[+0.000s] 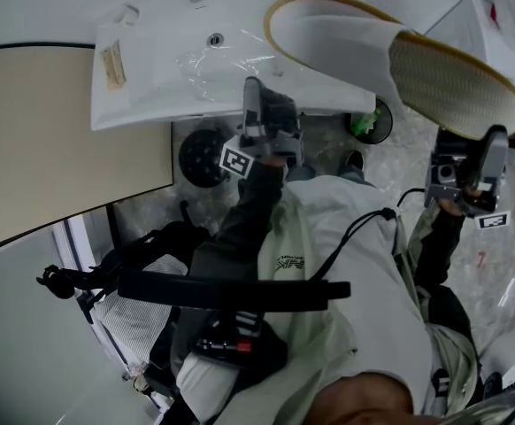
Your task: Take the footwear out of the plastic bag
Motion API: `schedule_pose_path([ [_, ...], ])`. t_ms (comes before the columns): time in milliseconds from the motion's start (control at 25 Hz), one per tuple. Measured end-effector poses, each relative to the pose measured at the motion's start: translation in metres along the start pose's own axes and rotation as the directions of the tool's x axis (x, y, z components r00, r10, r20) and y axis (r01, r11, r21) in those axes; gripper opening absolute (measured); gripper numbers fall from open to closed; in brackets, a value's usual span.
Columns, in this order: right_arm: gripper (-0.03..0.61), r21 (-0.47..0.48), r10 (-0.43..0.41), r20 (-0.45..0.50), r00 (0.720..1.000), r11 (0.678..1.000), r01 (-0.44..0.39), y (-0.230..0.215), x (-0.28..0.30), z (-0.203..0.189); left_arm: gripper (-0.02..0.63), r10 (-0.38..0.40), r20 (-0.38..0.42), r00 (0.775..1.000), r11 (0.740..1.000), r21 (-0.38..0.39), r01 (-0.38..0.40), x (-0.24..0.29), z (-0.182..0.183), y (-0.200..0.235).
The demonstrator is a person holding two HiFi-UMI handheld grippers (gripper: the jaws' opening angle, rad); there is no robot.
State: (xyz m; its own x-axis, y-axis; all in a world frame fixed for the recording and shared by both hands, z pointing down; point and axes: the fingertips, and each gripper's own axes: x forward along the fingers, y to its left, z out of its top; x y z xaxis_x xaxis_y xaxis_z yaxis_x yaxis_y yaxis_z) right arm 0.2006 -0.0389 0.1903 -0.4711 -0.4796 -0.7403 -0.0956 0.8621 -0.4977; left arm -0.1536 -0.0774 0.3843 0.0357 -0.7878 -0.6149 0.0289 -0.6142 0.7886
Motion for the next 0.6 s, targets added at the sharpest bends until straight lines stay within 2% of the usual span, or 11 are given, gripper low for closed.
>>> schedule_pose_path([
  [400, 0.063, 0.145, 0.039, -0.034, 0.999, 0.989, -0.034, -0.011, 0.031, -0.056, -0.003, -0.007, -0.041, 0.999, 0.999, -0.051, 0.004, -0.002, -0.025, -0.001],
  [600, 0.063, 0.196, -0.023, -0.062, 0.998, 0.980, 0.035, -0.036, 0.026, -0.087, -0.003, -0.047, -0.046, 0.998, 0.996, -0.081, 0.043, 0.000, -0.036, -0.010],
])
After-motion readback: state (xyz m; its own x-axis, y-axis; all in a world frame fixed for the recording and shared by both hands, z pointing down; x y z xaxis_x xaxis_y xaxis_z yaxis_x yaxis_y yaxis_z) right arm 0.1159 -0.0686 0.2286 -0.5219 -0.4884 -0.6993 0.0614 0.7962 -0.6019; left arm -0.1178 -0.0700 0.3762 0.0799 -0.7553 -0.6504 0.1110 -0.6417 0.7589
